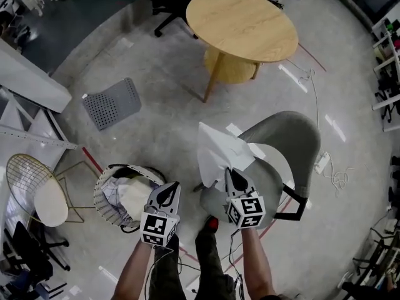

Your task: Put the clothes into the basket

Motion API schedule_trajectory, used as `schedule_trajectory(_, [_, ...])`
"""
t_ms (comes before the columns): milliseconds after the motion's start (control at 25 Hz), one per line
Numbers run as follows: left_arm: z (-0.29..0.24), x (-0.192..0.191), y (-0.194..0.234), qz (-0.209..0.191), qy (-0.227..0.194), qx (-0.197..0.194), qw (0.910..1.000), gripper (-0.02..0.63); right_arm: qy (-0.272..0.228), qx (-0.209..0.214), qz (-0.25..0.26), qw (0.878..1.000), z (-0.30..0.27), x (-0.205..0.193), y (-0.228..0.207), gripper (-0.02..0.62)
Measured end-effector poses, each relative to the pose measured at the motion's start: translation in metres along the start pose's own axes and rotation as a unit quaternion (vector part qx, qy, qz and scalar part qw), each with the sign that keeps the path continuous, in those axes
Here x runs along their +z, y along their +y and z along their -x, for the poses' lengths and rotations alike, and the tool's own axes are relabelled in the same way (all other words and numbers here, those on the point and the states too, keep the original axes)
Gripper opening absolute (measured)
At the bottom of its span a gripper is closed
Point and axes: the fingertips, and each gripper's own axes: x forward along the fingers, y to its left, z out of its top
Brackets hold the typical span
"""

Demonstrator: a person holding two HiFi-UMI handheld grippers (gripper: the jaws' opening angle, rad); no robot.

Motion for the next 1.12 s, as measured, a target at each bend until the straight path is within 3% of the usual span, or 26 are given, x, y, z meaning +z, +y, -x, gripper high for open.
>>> schedule_trajectory(440, [0.052, 0.1, -0.022, -0.032, -0.069, -0.001, 0.9971, 0.006, -0.095, -0.002, 0.037, 0.995, 0.09, 0.124, 0.026, 0.034])
schedule_trajectory(720, [0.101, 0.132, -0.032, -0.061, -0.087, 0.005, 0.9943, 0.006, -0.156, 0.002, 0.058, 0.986, 0.151, 0.188, 0.056, 0.034])
schedule_trajectory(1120, [0.176, 0.182, -0.019, -0.069, -0.13, 0.051, 0.9879, 0.006, -0.225, 0.02, 0.087, 0.97, 0.217, 0.261, 0.108, 0.034])
